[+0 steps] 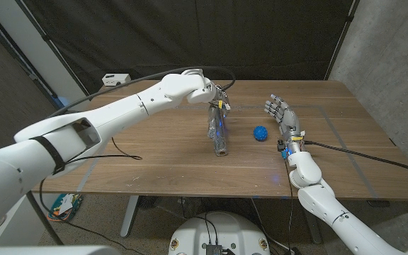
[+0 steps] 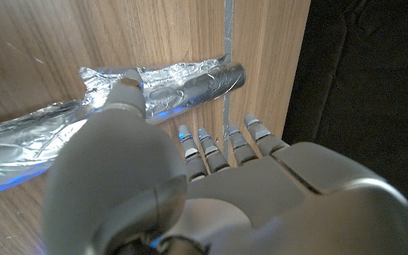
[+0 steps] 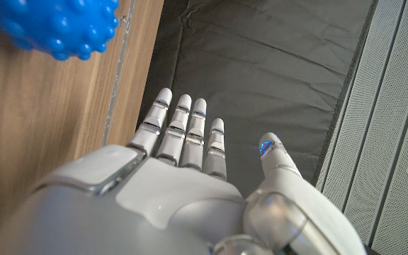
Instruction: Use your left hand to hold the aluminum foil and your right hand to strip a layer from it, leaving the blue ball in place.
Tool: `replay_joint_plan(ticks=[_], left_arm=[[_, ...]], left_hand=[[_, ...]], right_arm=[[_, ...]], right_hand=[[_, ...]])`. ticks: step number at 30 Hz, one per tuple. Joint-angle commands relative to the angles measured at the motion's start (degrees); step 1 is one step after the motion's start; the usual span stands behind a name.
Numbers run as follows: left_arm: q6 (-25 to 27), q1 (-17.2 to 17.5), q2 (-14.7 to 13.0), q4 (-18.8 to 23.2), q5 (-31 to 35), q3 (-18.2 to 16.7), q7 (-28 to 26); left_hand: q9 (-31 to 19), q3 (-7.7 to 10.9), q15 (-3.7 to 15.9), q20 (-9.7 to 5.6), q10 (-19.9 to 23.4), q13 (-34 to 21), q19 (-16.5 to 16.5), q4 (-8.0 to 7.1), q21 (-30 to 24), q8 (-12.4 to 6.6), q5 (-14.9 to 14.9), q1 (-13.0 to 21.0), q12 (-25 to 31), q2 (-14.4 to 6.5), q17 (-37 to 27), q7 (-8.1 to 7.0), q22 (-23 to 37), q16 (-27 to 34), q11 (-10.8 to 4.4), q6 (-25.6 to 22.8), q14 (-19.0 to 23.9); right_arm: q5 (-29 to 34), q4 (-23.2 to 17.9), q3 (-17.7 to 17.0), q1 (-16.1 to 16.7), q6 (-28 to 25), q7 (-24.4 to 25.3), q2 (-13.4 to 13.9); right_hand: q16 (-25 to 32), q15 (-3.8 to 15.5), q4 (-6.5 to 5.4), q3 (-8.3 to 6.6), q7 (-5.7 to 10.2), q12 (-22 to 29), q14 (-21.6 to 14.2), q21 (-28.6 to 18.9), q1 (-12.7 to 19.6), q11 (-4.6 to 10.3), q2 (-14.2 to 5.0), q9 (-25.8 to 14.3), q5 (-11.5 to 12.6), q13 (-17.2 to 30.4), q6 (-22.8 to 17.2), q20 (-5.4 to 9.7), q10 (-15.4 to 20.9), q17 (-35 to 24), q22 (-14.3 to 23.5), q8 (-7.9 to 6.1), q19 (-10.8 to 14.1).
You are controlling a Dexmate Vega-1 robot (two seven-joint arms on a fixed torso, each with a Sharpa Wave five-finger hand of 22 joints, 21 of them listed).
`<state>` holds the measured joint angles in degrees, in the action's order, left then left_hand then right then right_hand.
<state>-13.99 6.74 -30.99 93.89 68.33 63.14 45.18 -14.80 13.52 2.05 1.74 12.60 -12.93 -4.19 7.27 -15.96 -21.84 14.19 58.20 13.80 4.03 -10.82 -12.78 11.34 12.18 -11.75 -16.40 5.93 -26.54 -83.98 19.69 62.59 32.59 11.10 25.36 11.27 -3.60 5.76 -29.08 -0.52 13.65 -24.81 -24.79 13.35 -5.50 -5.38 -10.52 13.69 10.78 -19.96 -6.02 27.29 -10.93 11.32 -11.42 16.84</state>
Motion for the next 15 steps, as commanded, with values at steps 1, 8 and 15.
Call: replay_joint_plan(ticks=[1, 8, 15], left_arm=[[-1.6, 1.4, -0.2, -1.3, 1.7, -0.3, -2.8], [-2.6, 1.7, -0.7, -1.6, 3.7, 0.2, -6.0], [-3.4, 2.2, -1.5, -2.2, 6.2, 0.6, -11.2]], left_hand=[[-0.2, -0.26, 8.25, -0.03, 0.6, -0.3, -0.8, -0.11, -0.5, -0.46, 0.0, 0.3, 0.4, -0.3, -0.3, 0.17, 0.2, 0.1, -0.17, -0.6, 0.7], [-0.2, -0.26, 8.32, -0.08, 0.8, -0.3, -1.0, -0.20, -0.6, -0.72, 0.0, 0.4, 0.4, -0.6, -0.4, 0.17, 0.2, -0.1, -0.17, -0.9, 0.6], [-0.3, -0.22, 8.43, -0.35, 1.1, -0.4, -1.3, -0.29, -0.6, -1.26, 0.0, 0.7, 0.5, -1.1, -0.4, 0.16, 0.2, -0.7, -0.17, -1.8, -0.5]], right_arm=[[0.1, 0.0, 0.2, -0.2, -0.3, -0.2, 0.0], [0.1, 0.4, 0.4, -0.4, 0.0, -0.4, -0.2], [0.2, 0.4, 0.5, -0.6, -0.1, -0.6, -0.1]], right_hand=[[-0.1, -0.39, -0.35, -0.18, -0.09, -0.2, -0.1, 0.2, -0.6, -0.34, -0.04, -0.3, -0.2, 0.2, -0.5, -0.33, 0.2, -0.1, 0.3, 0.06, 0.3], [-0.1, -0.40, -0.38, -0.17, -0.04, -0.2, -0.1, 0.2, -0.7, -0.30, -0.04, -0.3, -0.3, 0.2, -0.4, -0.35, 0.2, -0.1, 0.3, 0.10, 0.2], [-0.1, -0.38, -0.38, -0.14, -0.06, -0.2, -0.1, 0.3, -0.8, -0.23, 0.02, -0.3, -0.3, 0.3, -0.5, -0.40, 0.3, 0.0, 0.3, 0.11, 0.2]])
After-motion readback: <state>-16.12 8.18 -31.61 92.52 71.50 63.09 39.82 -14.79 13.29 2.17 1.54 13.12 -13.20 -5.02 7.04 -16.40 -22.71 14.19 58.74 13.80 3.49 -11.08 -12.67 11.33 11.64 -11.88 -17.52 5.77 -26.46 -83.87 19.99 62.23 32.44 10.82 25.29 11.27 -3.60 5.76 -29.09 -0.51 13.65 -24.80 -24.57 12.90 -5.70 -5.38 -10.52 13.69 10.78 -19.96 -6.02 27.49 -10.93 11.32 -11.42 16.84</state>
